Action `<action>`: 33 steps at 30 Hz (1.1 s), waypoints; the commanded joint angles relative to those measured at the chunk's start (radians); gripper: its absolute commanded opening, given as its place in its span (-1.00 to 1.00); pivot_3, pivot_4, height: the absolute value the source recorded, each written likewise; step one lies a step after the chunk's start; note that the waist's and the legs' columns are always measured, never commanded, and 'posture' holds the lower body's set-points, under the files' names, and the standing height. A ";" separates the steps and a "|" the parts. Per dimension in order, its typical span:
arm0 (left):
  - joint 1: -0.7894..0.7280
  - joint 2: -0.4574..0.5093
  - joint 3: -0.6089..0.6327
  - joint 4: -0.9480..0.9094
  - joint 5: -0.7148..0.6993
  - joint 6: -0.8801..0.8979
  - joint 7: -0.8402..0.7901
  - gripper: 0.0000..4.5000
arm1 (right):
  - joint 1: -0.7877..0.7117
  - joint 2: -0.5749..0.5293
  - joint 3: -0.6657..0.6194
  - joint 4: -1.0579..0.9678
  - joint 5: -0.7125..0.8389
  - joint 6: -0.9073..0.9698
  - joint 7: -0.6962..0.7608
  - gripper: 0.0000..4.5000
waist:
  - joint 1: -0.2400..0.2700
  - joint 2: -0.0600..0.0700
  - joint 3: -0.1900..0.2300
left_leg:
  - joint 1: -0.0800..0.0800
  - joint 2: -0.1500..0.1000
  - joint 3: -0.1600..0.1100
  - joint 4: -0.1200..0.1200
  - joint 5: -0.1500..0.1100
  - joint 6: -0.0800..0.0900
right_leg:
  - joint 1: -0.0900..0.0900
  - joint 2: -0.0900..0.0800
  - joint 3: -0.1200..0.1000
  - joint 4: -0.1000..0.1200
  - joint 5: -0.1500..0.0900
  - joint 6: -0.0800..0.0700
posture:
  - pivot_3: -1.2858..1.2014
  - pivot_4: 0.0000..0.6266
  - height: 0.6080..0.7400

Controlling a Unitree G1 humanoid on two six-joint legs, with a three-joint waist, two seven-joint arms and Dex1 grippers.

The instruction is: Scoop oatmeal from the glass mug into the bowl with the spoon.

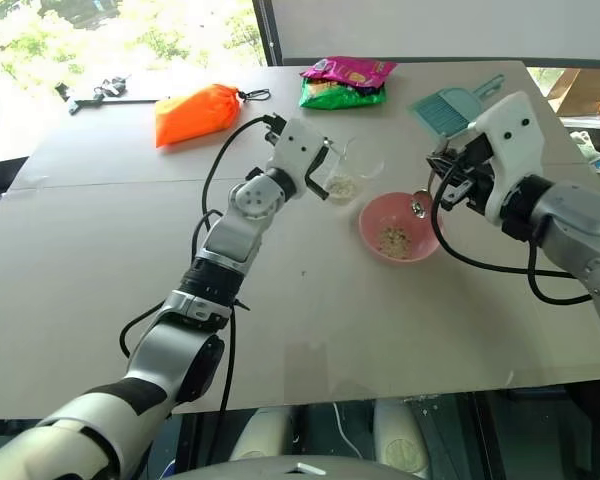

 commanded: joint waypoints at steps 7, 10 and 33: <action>0.006 0.005 0.027 -0.086 -0.010 0.011 0.015 -0.98 | -0.205 0.179 -0.298 0.138 0.487 0.083 -0.202 -1.00 | 0.001 0.000 0.000 | 0.000 0.000 0.000 0.001 0.000 0.000 | 0.000 0.000 0.000 0.001 0.000 0.000 | 0.03 -0.52 1.00; 0.008 -0.001 0.030 -0.104 -0.018 0.018 0.013 -0.98 | -0.288 0.217 -0.291 0.190 0.562 0.081 -0.279 -1.00 | -0.001 0.000 0.000 | 0.000 0.000 0.000 0.000 0.000 0.000 | 0.000 0.000 0.000 0.001 0.000 0.000 | 0.03 -0.52 1.00; 0.105 -0.079 0.117 -0.326 -0.136 0.174 0.054 -1.00 | -0.310 0.424 0.082 0.303 0.065 -0.080 -0.085 -0.55 | -0.005 0.000 0.000 | 0.001 0.000 0.000 0.001 0.000 0.000 | 0.000 0.000 0.000 0.001 0.000 0.000 | 0.03 -0.52 1.00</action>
